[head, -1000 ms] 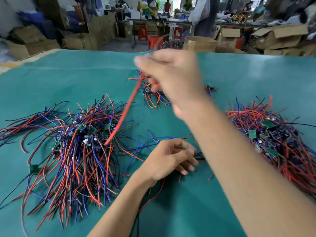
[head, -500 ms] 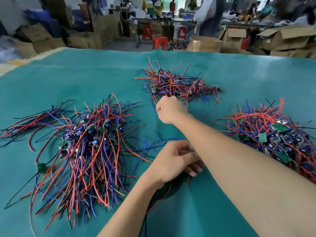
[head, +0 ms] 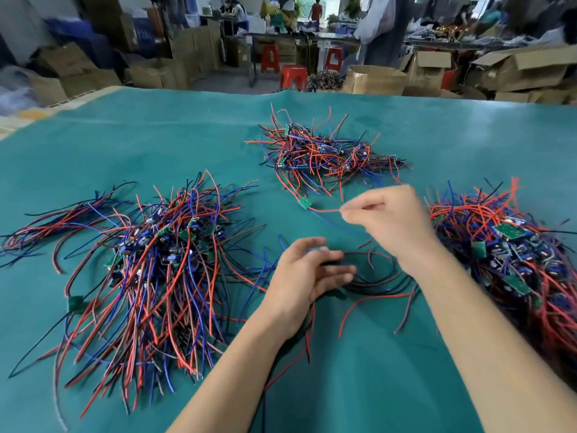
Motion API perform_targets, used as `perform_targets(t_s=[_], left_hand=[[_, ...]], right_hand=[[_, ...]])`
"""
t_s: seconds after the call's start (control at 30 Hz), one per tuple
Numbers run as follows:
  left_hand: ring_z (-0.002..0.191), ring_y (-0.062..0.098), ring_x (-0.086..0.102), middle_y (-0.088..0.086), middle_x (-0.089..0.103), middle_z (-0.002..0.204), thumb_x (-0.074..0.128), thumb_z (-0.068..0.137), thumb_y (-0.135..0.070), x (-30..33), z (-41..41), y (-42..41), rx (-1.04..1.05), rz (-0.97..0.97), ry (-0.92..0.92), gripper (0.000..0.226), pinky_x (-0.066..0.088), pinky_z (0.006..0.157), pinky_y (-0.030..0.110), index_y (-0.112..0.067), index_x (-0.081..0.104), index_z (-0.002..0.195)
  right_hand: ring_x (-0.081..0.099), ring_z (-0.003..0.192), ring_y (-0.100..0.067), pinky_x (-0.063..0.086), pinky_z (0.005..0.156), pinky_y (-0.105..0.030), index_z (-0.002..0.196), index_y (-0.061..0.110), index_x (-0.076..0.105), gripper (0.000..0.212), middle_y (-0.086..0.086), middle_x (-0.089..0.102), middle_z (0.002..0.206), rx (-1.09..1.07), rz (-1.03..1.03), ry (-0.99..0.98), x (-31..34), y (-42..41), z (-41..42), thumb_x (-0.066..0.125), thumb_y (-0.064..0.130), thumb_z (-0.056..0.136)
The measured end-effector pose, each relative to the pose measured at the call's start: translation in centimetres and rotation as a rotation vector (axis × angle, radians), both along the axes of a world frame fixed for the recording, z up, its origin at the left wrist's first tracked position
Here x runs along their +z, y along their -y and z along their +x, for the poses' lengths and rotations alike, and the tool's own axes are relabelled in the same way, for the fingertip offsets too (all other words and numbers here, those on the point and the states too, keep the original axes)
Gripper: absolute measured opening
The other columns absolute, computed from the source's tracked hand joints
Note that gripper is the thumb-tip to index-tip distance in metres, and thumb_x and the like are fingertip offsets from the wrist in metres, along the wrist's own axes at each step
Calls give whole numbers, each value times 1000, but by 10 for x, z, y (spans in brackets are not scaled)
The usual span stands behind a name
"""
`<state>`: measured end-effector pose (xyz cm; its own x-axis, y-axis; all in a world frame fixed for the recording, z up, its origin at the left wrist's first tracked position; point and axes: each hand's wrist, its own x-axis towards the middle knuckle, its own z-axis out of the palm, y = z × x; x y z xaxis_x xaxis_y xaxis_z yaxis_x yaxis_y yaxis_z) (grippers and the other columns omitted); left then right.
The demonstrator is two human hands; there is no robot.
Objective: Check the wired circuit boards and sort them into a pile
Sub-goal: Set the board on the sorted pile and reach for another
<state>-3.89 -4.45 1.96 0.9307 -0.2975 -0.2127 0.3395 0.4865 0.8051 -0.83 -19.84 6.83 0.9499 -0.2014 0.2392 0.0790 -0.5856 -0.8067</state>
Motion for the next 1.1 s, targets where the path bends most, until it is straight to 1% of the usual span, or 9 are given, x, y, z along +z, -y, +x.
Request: perform_targets(t_s=[0.07,0.17,0.37,0.47,0.53,0.7,0.83,1.0,1.1], left_hand=[[75,35,73,30,65,110,45,104,-7,2,2,-1,38,-89,-52,13,62,64,33,2,51,111],[77,30,73,27,70,105,45,105,-16,0,3,-2,37,-117,-50,22,62,74,35,5,53,108],[73,19,69,20,71,93,55,99,-5,-8,1,-5,-62,61,82,27,58,72,26,15,53,118],[70,18,64,16,69,88,59,94,0,-8,1,-7,-99,88,124,26,55,71,26,11,57,117],[67,17,63,13,69,86,57,95,1,-8,1,-9,-128,79,143,17,53,69,25,5,60,111],[59,9,56,3,64,74,54,97,-1,-7,-1,-10,-188,144,193,12,46,61,19,-4,65,99],[51,9,45,0,54,64,57,97,-7,-7,-4,-9,-250,236,260,13,37,49,16,-7,68,91],[50,12,31,0,44,60,67,84,-26,-5,-5,-9,-296,243,352,21,24,48,24,-6,71,89],[52,15,28,6,48,63,73,85,-32,-6,-7,-8,-305,325,422,24,22,50,28,-9,69,79]], right_hand=[[64,60,2,44,56,-11,71,24,80,14,8,76,70,147,165,-13,3,8,-33,82,11,76],[53,55,-6,37,50,-15,75,14,81,13,-6,72,67,428,307,-178,4,14,-69,81,23,66],[49,64,-23,34,53,-26,75,12,80,8,-11,68,67,764,260,-410,-9,8,-77,74,13,71],[55,65,-15,38,53,-23,80,12,80,9,-6,73,75,843,277,-456,-15,8,-78,71,13,77],[57,61,-13,39,50,-21,77,13,79,9,-8,75,77,772,341,-409,-17,7,-76,71,19,79],[48,50,-14,33,42,-18,78,11,74,16,-3,64,60,138,460,-156,-30,9,-62,80,25,82],[53,58,-10,42,45,-22,99,16,79,10,4,66,71,147,559,-93,-35,1,-61,73,17,91],[54,55,-11,37,44,-19,86,5,80,31,-7,66,72,194,864,-162,-33,3,-59,81,27,64],[48,51,-8,34,45,-19,81,6,82,25,-3,63,65,134,914,-165,-34,2,-58,81,26,66]])
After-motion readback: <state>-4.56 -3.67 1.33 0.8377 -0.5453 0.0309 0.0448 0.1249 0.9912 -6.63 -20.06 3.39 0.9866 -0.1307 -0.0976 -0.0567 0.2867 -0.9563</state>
